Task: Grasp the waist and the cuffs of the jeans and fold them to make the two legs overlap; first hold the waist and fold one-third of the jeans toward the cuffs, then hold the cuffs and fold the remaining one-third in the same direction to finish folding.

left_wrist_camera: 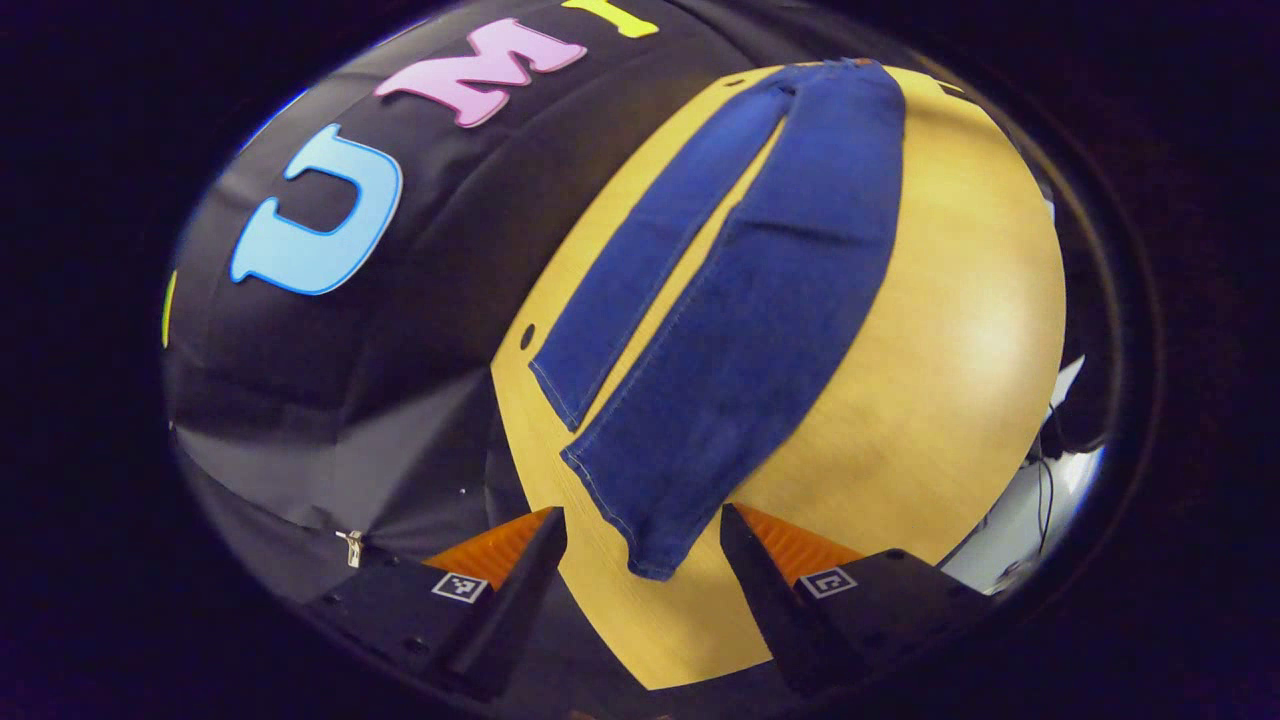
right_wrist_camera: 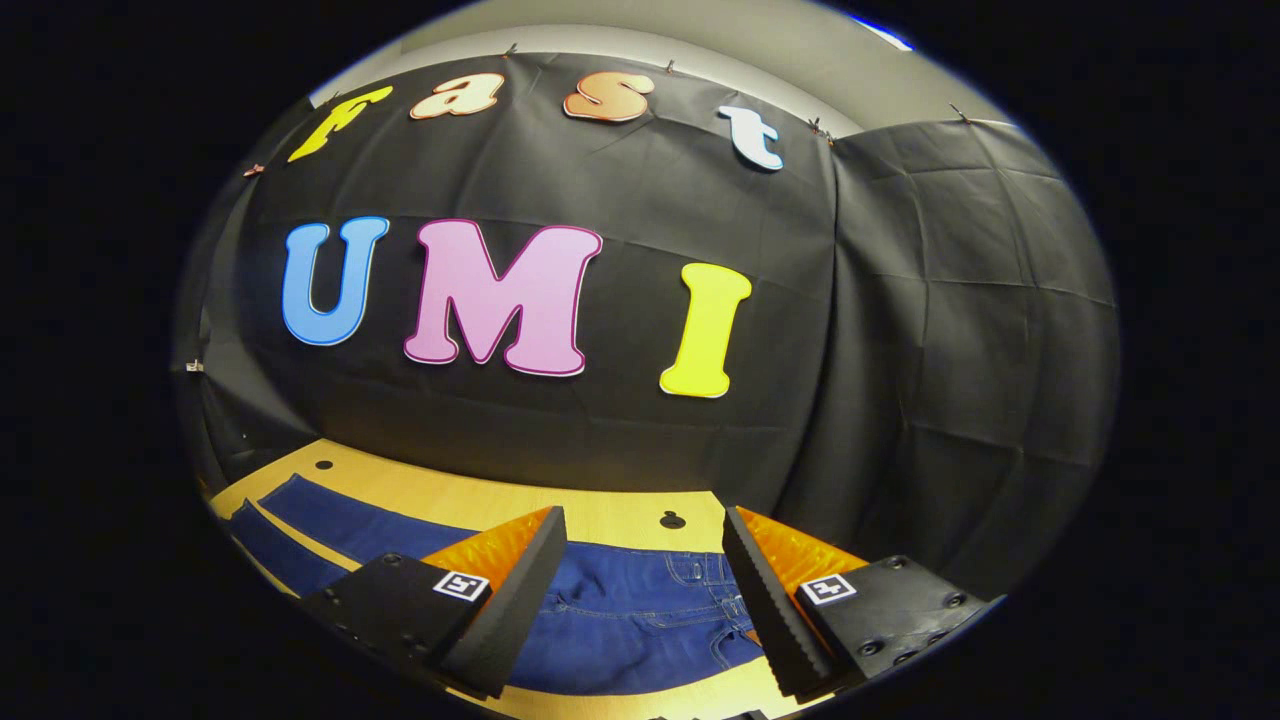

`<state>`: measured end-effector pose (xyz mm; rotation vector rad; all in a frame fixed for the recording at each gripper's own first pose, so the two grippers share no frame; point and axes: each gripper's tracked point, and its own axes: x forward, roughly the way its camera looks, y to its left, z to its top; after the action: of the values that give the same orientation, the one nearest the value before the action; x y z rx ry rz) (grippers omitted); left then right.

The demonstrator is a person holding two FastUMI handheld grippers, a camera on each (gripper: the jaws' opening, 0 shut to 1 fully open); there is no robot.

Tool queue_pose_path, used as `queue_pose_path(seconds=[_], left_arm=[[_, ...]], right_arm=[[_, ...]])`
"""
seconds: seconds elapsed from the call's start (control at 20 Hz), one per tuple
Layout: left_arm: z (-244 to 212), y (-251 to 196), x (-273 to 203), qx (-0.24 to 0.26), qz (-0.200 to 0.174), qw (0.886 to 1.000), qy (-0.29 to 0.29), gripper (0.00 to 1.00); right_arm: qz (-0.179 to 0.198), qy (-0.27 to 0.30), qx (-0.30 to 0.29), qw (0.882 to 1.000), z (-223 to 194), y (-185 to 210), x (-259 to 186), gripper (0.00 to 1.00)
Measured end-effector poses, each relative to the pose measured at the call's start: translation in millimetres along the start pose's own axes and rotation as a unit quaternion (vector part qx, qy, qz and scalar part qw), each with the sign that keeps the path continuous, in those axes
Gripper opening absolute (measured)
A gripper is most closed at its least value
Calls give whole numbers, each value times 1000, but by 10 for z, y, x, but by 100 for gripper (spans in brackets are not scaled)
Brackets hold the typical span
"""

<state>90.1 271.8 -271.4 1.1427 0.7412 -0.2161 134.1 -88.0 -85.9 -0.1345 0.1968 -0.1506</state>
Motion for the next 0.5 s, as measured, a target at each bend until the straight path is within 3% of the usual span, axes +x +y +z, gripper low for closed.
queue_pose_path(seconds=[0.2, 0.5], left_arm=[[-341, 0, 306, 81, -28, 996, 33, 97], [-290, 34, 659, 135, -74, 988, 23, 92]], right_arm=[[-12, 32, -40, 999, -261, -218, 55, 96], [-24, 52, -106, 993, -535, -660, 124, 96]])
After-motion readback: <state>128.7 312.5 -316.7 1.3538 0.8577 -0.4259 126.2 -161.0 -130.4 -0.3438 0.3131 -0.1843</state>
